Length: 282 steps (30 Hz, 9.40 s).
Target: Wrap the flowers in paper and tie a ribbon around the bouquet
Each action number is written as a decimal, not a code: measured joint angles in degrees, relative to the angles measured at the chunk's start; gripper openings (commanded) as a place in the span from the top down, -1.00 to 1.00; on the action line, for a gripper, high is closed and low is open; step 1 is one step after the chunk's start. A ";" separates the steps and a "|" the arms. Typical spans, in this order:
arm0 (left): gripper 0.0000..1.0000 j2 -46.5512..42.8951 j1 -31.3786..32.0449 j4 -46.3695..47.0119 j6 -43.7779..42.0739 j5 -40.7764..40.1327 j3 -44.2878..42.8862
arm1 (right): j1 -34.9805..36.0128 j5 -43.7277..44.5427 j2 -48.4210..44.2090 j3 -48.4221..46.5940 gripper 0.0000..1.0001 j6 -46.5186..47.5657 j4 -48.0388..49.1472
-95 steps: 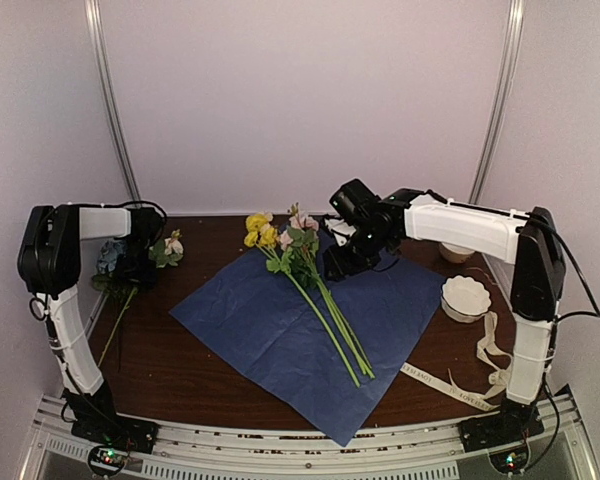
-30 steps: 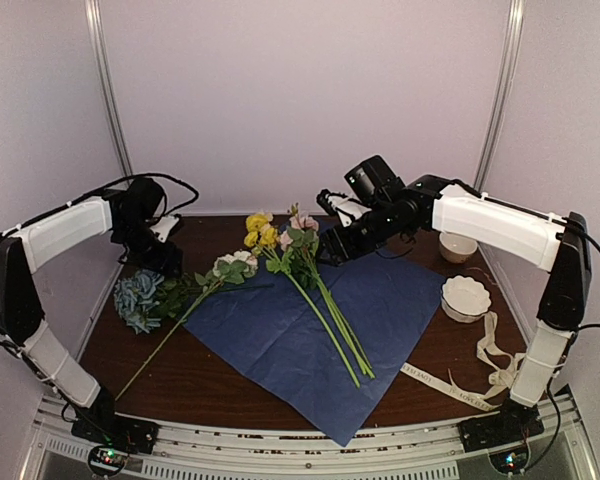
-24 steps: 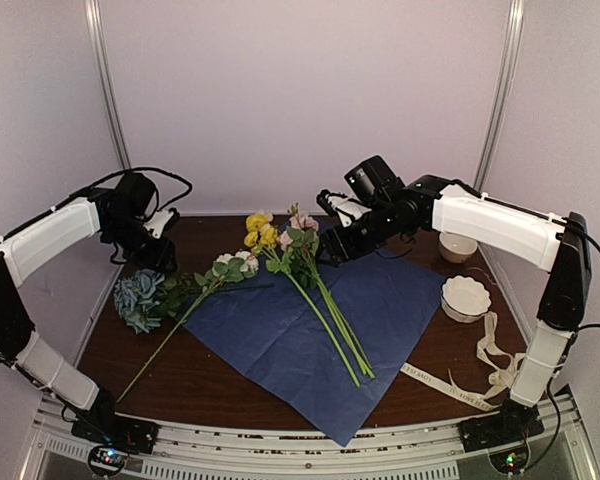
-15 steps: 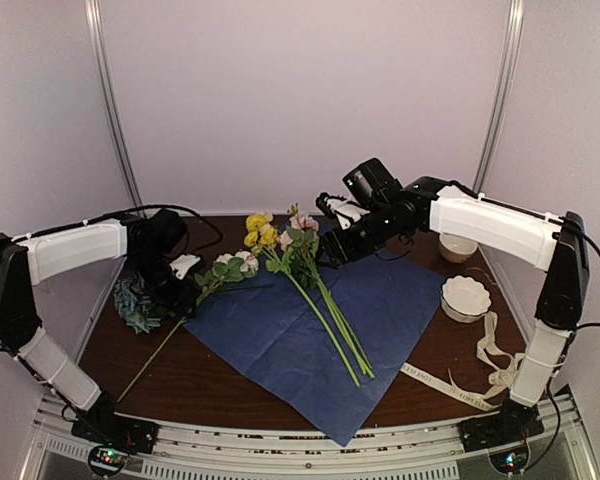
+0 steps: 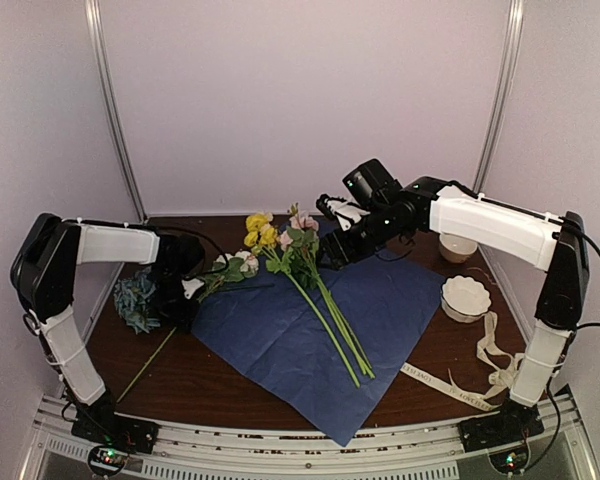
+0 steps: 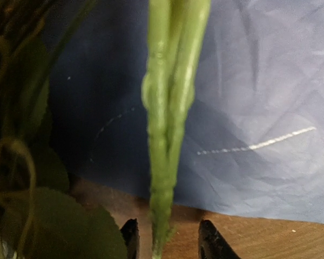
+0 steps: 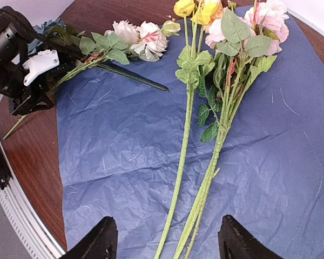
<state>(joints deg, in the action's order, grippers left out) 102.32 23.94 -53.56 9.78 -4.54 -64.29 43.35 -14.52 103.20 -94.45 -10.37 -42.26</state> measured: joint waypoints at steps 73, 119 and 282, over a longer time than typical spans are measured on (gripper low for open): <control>-0.95 -17.84 -5.01 22.56 37.48 -6.21 5.68 | 0.68 10.95 5.33 10.40 0.07 -8.83 7.69; -0.88 6.40 -10.62 18.40 43.36 -9.90 -5.57 | 0.68 11.98 0.98 11.50 0.03 -4.52 5.53; -0.65 -23.69 -12.81 35.39 19.04 5.31 16.85 | 0.20 6.67 -8.68 21.55 -0.23 9.22 -0.48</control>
<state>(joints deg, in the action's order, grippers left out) 78.63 11.14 -18.17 28.82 0.78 -47.44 43.55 -7.86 94.52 -72.90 -1.15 -42.74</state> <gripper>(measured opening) 0.819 0.610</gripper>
